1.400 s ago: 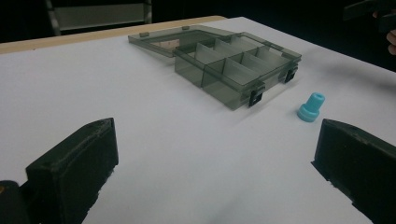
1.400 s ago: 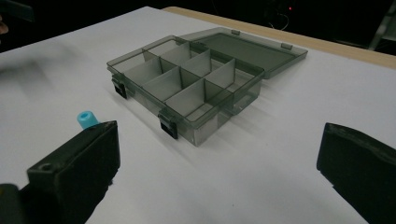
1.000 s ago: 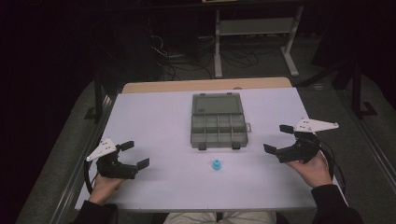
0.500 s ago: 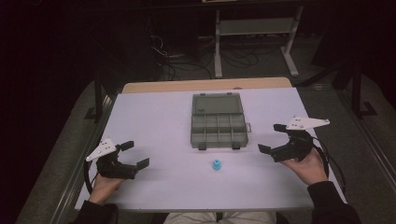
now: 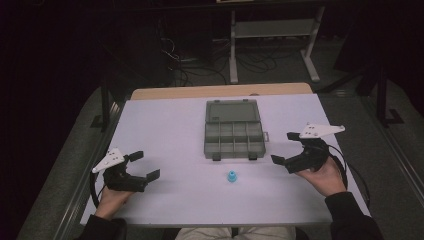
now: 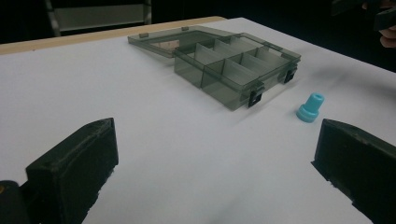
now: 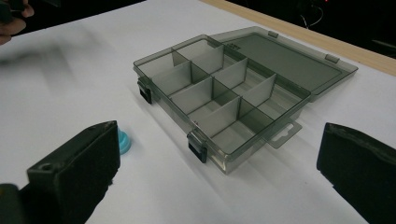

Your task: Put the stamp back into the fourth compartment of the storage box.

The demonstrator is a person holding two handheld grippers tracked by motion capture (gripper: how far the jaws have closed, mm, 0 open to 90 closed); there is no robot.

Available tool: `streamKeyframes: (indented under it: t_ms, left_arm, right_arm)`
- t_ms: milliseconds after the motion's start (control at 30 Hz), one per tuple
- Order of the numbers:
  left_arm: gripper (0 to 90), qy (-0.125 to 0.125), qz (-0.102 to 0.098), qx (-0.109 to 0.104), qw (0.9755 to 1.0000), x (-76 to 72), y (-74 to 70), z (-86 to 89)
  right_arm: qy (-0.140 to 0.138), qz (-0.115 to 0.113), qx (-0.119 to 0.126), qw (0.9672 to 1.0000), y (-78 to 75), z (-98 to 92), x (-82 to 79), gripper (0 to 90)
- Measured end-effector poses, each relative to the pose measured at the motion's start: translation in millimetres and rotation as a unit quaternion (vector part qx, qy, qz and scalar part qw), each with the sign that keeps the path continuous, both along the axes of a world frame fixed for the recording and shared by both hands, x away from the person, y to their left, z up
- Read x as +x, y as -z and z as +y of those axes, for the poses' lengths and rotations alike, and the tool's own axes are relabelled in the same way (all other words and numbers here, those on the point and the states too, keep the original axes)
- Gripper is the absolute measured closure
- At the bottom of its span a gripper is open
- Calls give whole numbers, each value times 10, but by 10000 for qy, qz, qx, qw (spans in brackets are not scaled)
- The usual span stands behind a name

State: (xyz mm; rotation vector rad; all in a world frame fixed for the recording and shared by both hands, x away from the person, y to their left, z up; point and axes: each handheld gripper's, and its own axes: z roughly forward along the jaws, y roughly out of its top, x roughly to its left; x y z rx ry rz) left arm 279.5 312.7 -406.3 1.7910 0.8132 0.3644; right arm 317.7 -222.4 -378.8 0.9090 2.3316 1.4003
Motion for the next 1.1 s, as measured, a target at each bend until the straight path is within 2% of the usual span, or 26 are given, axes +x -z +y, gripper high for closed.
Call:
streamKeyframes:
  t_ms: [533,1100]
  left_arm:
    - [0,9,1,8,10000,0,0,0]
    - [0,8,0,2,10000,0,0,1]
  right_arm:
    - [-190,22,-81,9998,-2,141,43,0]
    - [-395,101,-175,9990,66,314,80,0]
